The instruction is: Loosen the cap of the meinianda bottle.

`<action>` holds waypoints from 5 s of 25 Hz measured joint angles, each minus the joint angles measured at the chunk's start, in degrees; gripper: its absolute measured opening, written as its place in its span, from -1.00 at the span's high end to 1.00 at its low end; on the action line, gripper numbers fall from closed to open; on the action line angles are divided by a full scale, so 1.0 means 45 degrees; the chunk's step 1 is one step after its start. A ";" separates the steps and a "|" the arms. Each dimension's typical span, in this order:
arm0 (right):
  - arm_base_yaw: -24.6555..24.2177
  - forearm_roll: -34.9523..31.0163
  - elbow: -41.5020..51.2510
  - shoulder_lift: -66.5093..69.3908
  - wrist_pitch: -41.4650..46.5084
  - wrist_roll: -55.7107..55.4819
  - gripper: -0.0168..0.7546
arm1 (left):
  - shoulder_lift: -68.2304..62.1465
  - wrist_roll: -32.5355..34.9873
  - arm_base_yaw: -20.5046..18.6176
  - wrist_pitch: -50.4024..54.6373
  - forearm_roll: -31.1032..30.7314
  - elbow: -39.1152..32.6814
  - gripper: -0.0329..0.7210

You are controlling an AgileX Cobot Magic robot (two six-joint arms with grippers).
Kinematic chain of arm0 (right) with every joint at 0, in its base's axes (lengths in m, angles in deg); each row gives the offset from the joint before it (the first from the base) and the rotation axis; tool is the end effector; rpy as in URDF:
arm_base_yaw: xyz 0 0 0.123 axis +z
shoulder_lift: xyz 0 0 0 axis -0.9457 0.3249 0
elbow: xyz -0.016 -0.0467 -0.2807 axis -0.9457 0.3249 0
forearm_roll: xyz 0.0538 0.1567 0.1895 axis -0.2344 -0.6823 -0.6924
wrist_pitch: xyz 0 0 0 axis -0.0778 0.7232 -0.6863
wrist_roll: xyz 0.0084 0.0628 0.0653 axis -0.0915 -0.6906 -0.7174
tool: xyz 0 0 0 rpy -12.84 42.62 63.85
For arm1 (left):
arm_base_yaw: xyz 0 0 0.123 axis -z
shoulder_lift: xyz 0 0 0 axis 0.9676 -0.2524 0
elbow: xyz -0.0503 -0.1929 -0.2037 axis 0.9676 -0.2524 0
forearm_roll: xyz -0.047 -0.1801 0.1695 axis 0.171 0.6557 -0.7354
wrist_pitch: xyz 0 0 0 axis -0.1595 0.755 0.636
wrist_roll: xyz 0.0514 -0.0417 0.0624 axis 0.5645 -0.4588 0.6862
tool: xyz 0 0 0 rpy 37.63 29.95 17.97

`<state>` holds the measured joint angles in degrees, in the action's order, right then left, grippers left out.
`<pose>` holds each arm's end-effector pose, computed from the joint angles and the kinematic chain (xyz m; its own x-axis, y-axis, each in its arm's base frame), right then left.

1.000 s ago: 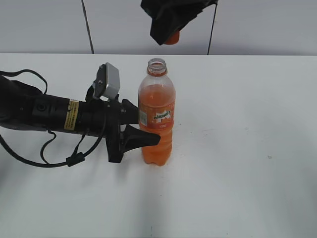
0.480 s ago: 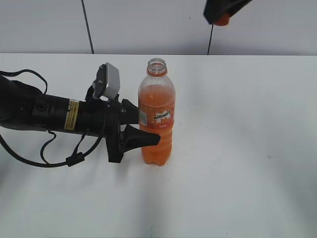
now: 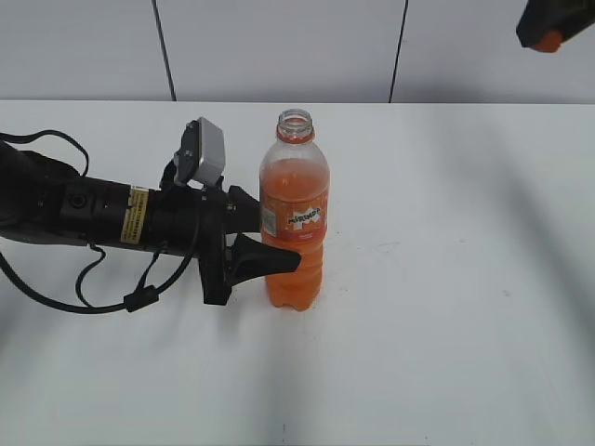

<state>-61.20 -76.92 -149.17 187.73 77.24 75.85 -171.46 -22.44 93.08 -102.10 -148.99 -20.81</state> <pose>0.3679 0.0711 0.3582 -0.8476 -0.2803 -0.4506 -0.3197 0.9474 0.0119 0.3107 -0.1780 0.1136 -0.1298 0.3703 -0.9198 0.9817 0.1785 -0.0667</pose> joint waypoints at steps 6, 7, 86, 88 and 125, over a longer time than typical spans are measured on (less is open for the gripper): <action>-0.0448 -0.0076 0.2188 -0.0015 -0.1552 0.0024 0.26 | 0.0000 0.0019 0.0000 0.0000 0.0000 0.0000 -0.09; -0.0448 -0.0088 0.2638 -0.0015 -0.1979 0.0047 0.26 | 0.0000 0.0019 0.0000 0.0000 0.0000 0.0000 -0.09; -0.0458 0.1159 1.1406 -0.1670 -1.2784 0.0006 -0.59 | 0.3022 -0.0598 -0.3155 0.4538 0.0627 0.0058 -0.63; -0.0458 0.1395 1.1115 -0.1714 -1.2825 0.0006 -0.58 | 0.3410 -0.0598 -0.3155 0.6226 0.1329 0.0253 -0.61; -0.0458 0.1087 0.1852 -0.2761 0.0134 -0.0410 -0.58 | 0.6811 0.9403 -0.3260 2.8216 1.5180 0.7599 -0.44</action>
<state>-63.26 -72.03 -140.84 175.31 77.84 74.00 -140.81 19.88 78.41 24.87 -80.67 13.38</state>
